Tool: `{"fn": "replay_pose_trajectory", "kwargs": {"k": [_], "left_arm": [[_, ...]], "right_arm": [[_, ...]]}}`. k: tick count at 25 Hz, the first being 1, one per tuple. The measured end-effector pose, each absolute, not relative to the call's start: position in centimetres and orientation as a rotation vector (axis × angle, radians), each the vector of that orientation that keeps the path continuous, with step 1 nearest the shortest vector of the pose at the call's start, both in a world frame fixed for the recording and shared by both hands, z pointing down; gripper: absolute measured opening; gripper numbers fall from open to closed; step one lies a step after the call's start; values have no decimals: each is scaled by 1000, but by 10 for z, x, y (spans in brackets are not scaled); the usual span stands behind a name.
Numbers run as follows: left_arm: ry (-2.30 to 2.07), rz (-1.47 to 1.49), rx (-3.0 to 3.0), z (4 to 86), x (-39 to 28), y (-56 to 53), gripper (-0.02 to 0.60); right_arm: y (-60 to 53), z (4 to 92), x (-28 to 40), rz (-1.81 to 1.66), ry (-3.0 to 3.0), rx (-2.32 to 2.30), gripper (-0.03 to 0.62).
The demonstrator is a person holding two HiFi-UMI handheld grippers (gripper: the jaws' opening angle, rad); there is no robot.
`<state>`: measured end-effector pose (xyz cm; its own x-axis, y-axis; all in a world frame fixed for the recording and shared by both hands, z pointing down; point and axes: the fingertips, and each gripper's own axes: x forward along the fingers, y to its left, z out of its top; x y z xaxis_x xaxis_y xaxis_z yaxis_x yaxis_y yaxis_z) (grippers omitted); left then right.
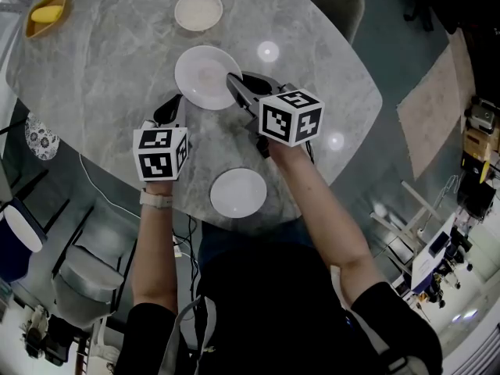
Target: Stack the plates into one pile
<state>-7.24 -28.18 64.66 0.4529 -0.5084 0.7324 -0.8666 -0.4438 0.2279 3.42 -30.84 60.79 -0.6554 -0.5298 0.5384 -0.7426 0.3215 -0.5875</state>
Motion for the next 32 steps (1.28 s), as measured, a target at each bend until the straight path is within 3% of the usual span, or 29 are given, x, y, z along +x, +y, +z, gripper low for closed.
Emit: {"fn": "replay_pose_trajectory", "kwargs": {"k": [32], "left_arm": [[-1187,842,2067,620,-82,-110,9]], "right_arm": [[-131,581,41,1392,-2352,1026,31]]}}
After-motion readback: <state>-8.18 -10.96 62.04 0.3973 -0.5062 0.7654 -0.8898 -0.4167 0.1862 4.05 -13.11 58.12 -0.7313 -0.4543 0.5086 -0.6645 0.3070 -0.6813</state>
